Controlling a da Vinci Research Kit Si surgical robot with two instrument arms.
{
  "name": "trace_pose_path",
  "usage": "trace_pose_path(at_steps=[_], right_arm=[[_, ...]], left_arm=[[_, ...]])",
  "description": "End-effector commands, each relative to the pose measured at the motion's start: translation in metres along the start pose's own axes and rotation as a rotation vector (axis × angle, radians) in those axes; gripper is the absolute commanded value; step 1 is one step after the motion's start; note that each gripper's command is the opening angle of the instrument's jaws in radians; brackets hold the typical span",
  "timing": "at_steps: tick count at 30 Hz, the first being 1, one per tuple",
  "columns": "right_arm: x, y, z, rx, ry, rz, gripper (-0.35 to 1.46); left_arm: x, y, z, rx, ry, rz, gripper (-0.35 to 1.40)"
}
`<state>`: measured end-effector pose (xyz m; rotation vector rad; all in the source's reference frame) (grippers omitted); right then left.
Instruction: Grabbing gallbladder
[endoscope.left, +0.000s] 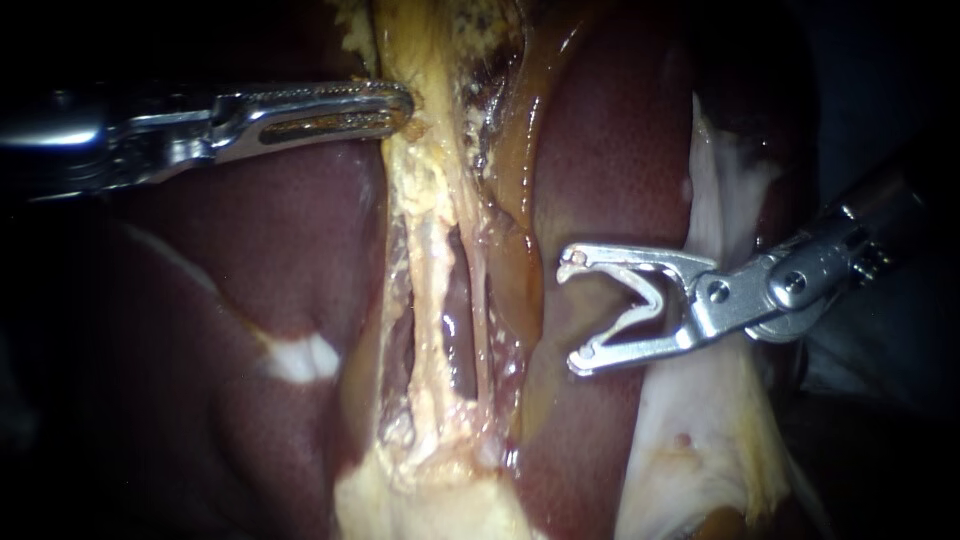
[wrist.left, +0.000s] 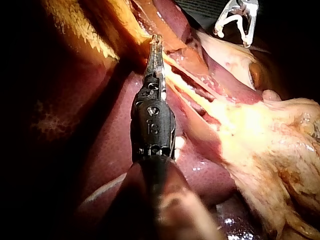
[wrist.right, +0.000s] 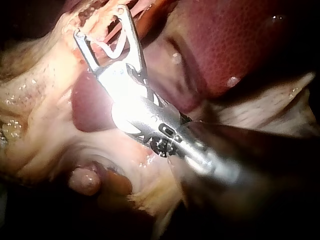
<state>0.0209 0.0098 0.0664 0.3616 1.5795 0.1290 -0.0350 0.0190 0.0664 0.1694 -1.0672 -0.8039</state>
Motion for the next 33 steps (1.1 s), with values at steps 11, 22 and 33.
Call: trace_pose_path(at_steps=[11, 22, 33], right_arm=[[0.0, 0.0, 0.0, 0.0, 0.0, 0.0, 0.57], [0.0, 0.0, -0.0001, 0.0, 0.0, 0.0, 0.57], [0.0001, -0.0001, -0.0001, 0.0, 0.0, 0.0, 0.57]], left_arm=[[-0.0003, -0.0004, -0.0004, -0.011, 0.004, -0.003, 0.02], [-0.0004, -0.0022, -0.0006, -0.067, 0.001, -0.012, 0.74], [0.0002, -0.0013, 0.001, -0.124, 0.005, -0.031, 0.84]])
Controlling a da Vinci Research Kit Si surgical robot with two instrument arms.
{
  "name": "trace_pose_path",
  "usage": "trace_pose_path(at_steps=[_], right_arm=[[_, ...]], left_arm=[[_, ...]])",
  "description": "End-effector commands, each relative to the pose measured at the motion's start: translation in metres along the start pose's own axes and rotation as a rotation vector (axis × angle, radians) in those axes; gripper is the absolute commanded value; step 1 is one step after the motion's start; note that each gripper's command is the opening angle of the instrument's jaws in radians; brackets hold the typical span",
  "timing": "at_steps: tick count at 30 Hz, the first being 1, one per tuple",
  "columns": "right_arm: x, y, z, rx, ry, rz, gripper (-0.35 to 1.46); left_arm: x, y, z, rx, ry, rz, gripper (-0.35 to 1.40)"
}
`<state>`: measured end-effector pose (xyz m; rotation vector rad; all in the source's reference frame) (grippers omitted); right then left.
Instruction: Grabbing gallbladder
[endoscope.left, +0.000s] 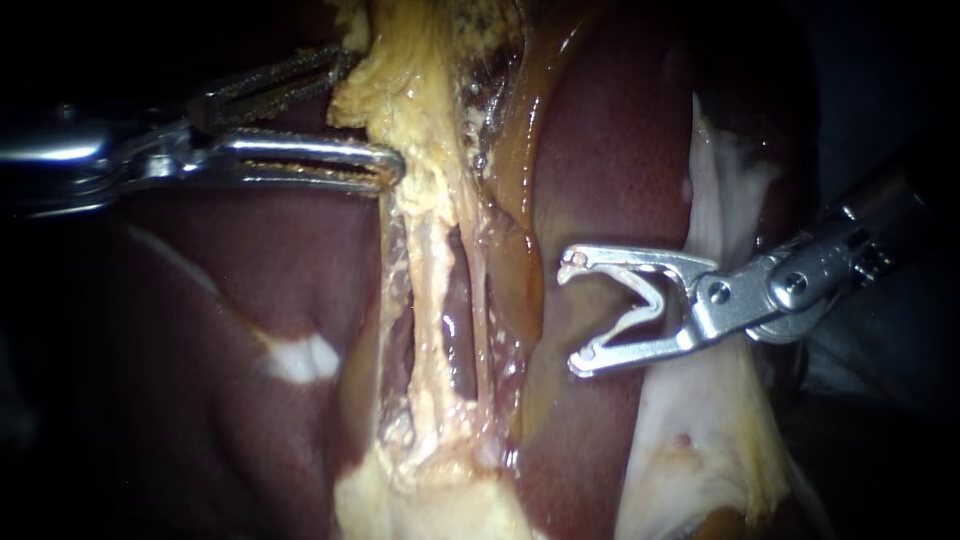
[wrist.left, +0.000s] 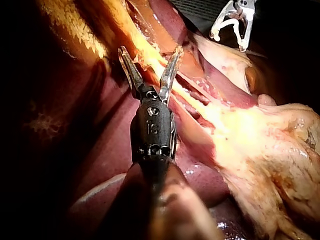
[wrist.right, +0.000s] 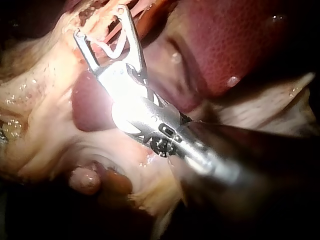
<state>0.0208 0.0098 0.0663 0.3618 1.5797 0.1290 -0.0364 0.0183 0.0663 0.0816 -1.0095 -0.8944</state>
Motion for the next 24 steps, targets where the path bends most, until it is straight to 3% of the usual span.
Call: trace_pose_path(at_steps=[1, 5, 13, 21, 23, 24], right_arm=[[0.0, 0.0, 0.0, 0.0, 0.0, 0.0, 0.57], [0.0, 0.0, 0.0001, 0.0, 0.0, 0.0, 0.57], [0.0, 0.0, 0.0001, 0.0, 0.0, 0.0, 0.57], [0.0, 0.0, 0.0001, 0.0, 0.0, 0.0, 0.57], [0.0, 0.0, 0.0001, 0.0, 0.0, 0.0, 0.57], [0.0, 0.0, 0.0001, 0.0, 0.0, 0.0, 0.57]], left_arm=[[0.0, 0.0001, 0.0002, -0.005, 0.001, -0.002, 0.84], [-0.0001, 0.0003, 0.0008, -0.021, 0.001, -0.008, 0.81], [-0.0005, 0.0006, 0.0012, -0.001, 0.006, -0.012, 0.61], [-0.0003, 0.0009, 0.0014, 0.0, 0.05, -0.006, 0.05], [-0.0001, 0.0011, 0.0013, 0.001, 0.059, -0.003, -0.35], [0.0, 0.0012, 0.0012, 0.004, 0.065, -0.002, -0.35]])
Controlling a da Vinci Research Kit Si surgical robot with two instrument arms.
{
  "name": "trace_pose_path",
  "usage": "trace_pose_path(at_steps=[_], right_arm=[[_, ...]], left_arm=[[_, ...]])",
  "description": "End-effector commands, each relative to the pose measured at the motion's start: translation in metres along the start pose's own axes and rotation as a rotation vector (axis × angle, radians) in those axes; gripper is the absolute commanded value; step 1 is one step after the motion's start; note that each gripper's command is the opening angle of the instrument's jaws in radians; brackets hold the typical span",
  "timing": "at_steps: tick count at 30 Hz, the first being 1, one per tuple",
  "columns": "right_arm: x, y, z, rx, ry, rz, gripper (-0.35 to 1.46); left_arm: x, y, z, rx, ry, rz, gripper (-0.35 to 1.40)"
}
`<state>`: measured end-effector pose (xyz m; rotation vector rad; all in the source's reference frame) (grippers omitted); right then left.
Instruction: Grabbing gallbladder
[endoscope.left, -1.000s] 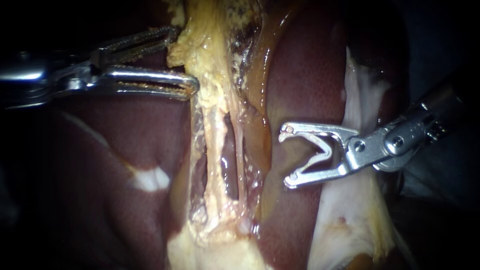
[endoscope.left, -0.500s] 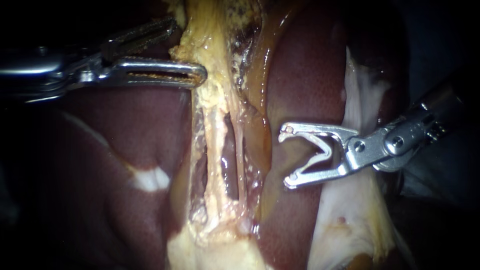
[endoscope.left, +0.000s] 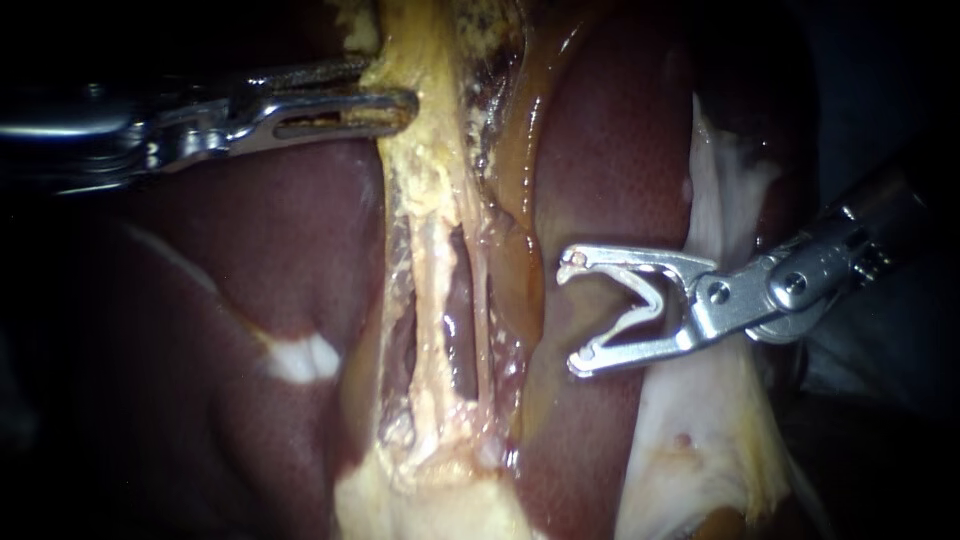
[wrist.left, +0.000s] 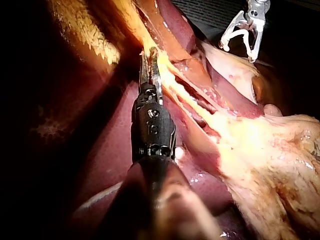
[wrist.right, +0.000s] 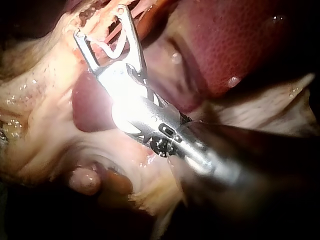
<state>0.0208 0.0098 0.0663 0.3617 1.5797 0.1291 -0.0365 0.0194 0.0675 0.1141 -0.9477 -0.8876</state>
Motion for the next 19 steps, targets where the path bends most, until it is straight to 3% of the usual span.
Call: trace_pose_path(at_steps=[1, 19], right_arm=[[0.0, 0.0, 0.0, 0.0, 0.0, 0.0, 0.57], [-0.0001, 0.0, 0.0, 0.0, 0.0, 0.0, 0.57]], left_arm=[[0.0, 0.0001, -0.0001, 0.005, 0.0, 0.001, -0.35], [0.0001, 0.0, -0.0006, 0.027, 0.008, 0.002, -0.35]])
